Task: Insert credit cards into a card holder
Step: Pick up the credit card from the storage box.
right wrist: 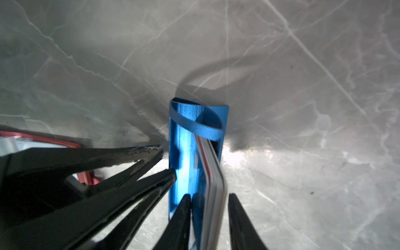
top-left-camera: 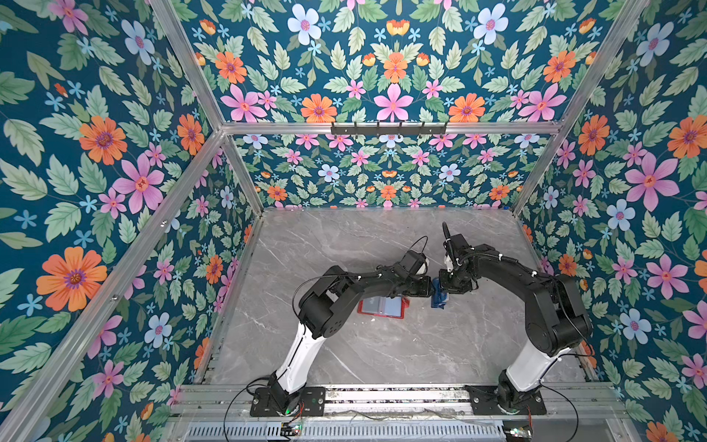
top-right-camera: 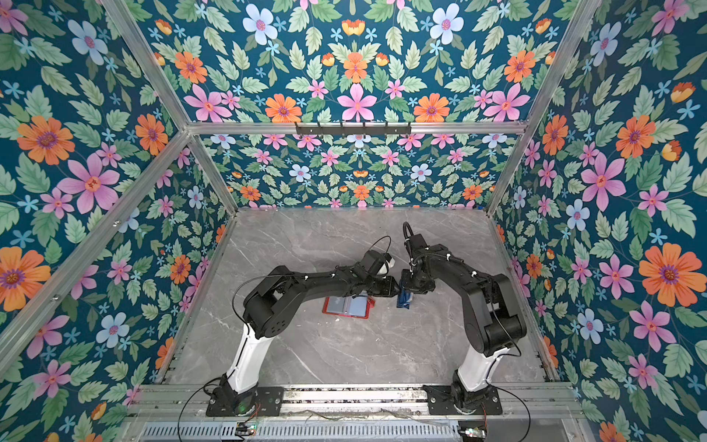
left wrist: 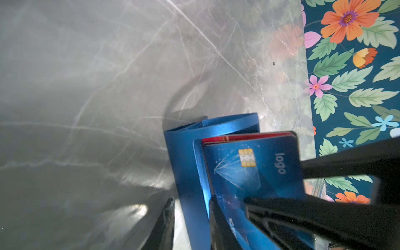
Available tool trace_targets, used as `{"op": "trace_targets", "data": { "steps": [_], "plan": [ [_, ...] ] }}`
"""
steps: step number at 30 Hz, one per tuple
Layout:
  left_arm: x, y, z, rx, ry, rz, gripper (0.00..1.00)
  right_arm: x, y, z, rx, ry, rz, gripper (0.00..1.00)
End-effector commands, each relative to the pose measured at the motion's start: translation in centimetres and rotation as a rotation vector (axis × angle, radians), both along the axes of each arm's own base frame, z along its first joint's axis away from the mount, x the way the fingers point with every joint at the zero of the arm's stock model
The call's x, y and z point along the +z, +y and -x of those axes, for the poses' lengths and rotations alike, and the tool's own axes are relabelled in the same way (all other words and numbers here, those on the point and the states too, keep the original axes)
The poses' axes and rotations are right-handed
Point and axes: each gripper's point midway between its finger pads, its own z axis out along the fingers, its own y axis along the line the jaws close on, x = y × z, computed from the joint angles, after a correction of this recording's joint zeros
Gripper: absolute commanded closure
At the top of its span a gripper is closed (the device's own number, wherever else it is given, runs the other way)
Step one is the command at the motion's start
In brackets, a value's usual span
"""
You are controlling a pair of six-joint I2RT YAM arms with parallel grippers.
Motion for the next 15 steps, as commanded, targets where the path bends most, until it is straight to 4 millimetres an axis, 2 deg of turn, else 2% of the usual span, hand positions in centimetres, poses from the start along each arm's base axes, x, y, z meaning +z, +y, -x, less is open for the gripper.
{"op": "trace_targets", "data": {
  "steps": [1,15],
  "plan": [
    [-1.0,0.9,-0.1,0.027,0.010,-0.049,0.72,0.5,-0.6,0.4,-0.006,0.003,0.032,0.72],
    [-0.8,1.1,-0.1,0.034,0.002,-0.054,0.72,1.7,-1.2,0.6,-0.015,-0.019,0.057,0.76]
  ]
}}
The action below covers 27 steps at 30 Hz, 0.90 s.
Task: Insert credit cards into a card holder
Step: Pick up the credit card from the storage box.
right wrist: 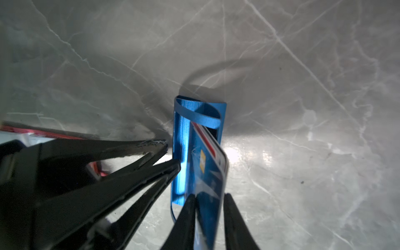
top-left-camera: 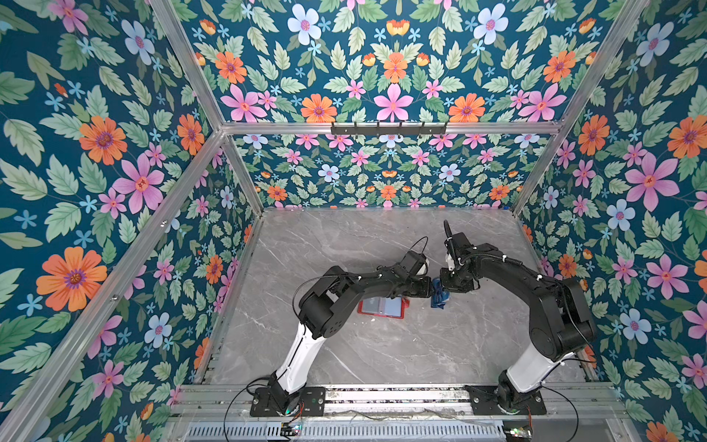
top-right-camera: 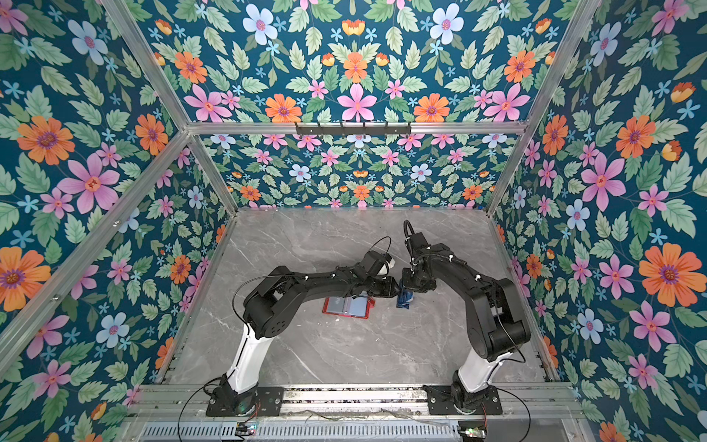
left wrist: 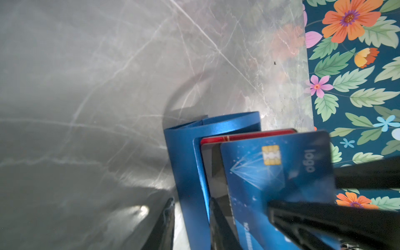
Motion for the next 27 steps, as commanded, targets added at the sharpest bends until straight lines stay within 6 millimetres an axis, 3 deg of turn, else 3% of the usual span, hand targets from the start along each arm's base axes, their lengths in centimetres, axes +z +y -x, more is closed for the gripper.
{"op": "trace_targets", "data": {
  "steps": [1,17,18,27],
  "plan": [
    [-0.8,1.1,-0.1,0.031,0.005,-0.055,0.72,0.3,-0.8,0.6,-0.008,0.015,0.042,0.77],
    [-1.0,1.1,-0.2,0.032,0.007,-0.059,0.72,0.5,-0.7,0.9,-0.001,0.028,0.038,0.79],
    [-1.0,1.0,-0.1,0.031,0.007,-0.059,0.72,1.7,-0.6,0.8,0.002,-0.005,0.028,0.79],
    [-1.1,1.1,-0.1,0.030,0.009,-0.062,0.72,2.0,-0.7,1.0,0.002,-0.004,0.030,0.84]
  ]
}}
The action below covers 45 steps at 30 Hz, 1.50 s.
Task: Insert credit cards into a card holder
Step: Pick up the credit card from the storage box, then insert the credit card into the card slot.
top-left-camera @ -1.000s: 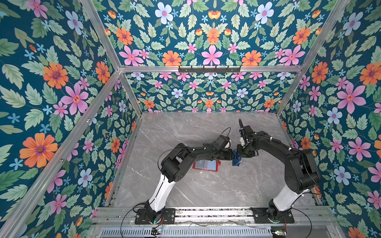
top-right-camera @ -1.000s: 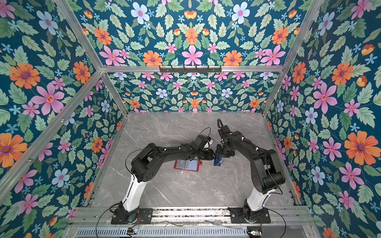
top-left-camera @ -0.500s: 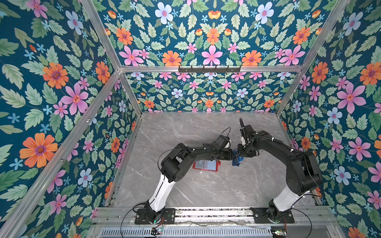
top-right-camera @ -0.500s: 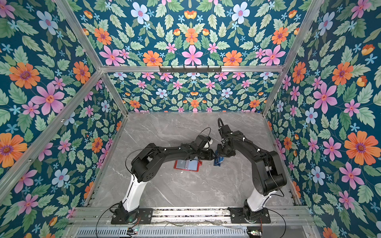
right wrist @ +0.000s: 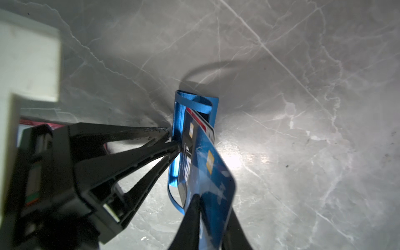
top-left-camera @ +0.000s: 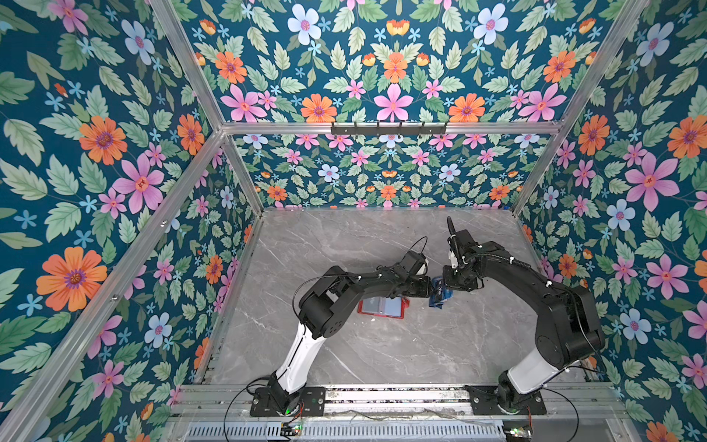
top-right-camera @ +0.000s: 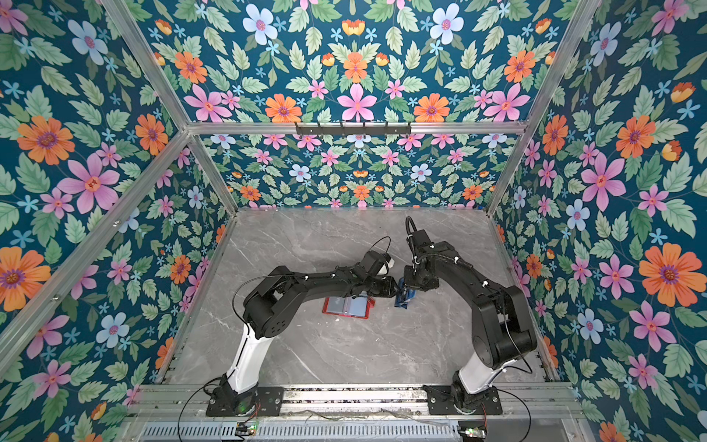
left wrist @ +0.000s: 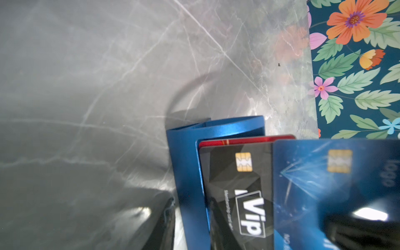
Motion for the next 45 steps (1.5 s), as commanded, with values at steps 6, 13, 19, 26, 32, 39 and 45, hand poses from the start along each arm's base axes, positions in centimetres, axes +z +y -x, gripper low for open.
{"op": "trace_targets", "data": {
  "steps": [6,13,19,26,32,39,45],
  "plan": [
    [-0.5,0.6,0.2,0.008,0.018,-0.029,0.72,0.7,-0.3,0.6,-0.001,0.002,0.013,0.94],
    [1.8,-0.5,0.3,-0.024,0.001,0.040,0.70,2.3,0.5,0.6,-0.003,-0.057,-0.052,1.00],
    [4.6,-0.5,0.4,-0.049,-0.049,0.081,0.65,3.9,1.4,0.6,0.000,-0.131,-0.138,1.00],
    [6.8,2.7,0.0,0.026,-0.174,0.023,0.64,5.3,3.5,0.9,0.029,-0.182,-0.281,1.00],
    [7.0,7.8,0.4,0.132,-0.254,-0.097,0.64,5.6,6.2,1.2,0.074,-0.193,-0.385,1.00],
    [6.3,14.3,0.7,0.235,-0.288,-0.234,0.65,5.0,10.2,1.4,0.139,-0.162,-0.482,1.00],
    [5.0,19.4,0.6,0.296,-0.261,-0.277,0.65,4.0,13.2,1.3,0.176,-0.119,-0.533,1.00]
  ]
}}
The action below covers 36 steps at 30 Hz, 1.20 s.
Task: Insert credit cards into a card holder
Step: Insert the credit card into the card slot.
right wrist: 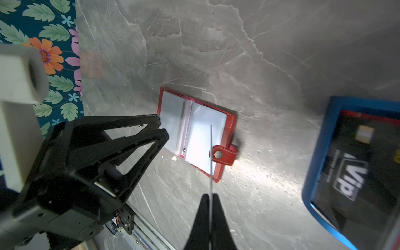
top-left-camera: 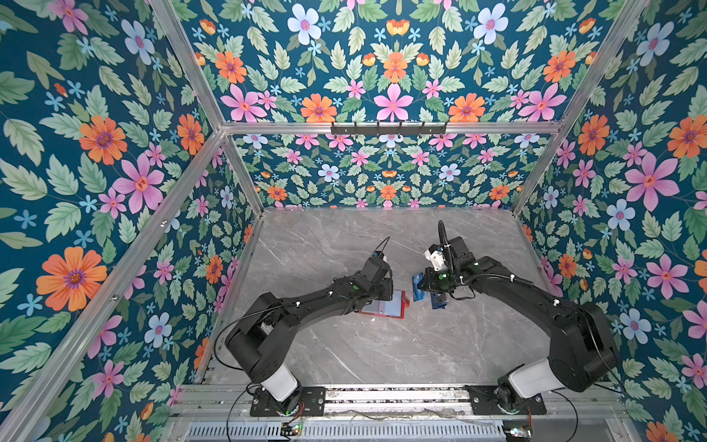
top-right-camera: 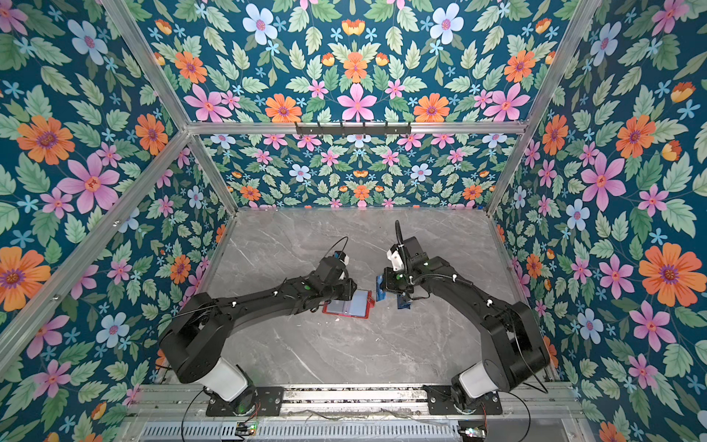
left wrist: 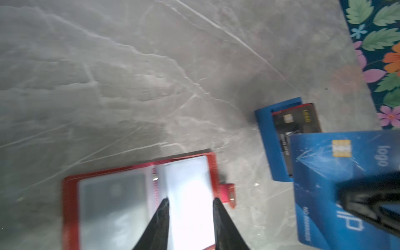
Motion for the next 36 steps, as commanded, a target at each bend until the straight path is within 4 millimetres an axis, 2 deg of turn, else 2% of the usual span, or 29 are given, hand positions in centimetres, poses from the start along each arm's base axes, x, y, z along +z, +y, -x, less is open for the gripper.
{"op": "trace_targets", "data": {
  "steps": [1,8,12,22,31,36],
  "plan": [
    [-0.8,2.7,0.0,0.029,0.006,-0.042,0.65,0.4,2.0,-0.6,0.021,-0.004,-0.067,1.00],
    [-2.8,7.8,-0.4,0.065,0.065,-0.011,0.65,-2.1,5.0,-0.3,0.092,0.087,-0.108,1.00],
    [-3.7,8.8,-0.6,0.068,0.096,0.034,0.67,-3.2,6.0,-0.4,0.108,0.117,-0.110,1.00],
    [-5.8,7.8,-0.5,0.034,0.168,0.126,0.74,-5.4,8.0,-0.1,0.151,0.180,-0.103,1.00],
    [-6.5,7.7,0.3,0.041,0.192,0.151,0.75,-6.7,8.8,0.2,0.167,0.216,-0.109,1.00],
    [-6.8,7.7,0.7,0.044,0.208,0.169,0.83,-7.2,9.1,0.2,0.170,0.227,-0.111,1.00]
  ]
}}
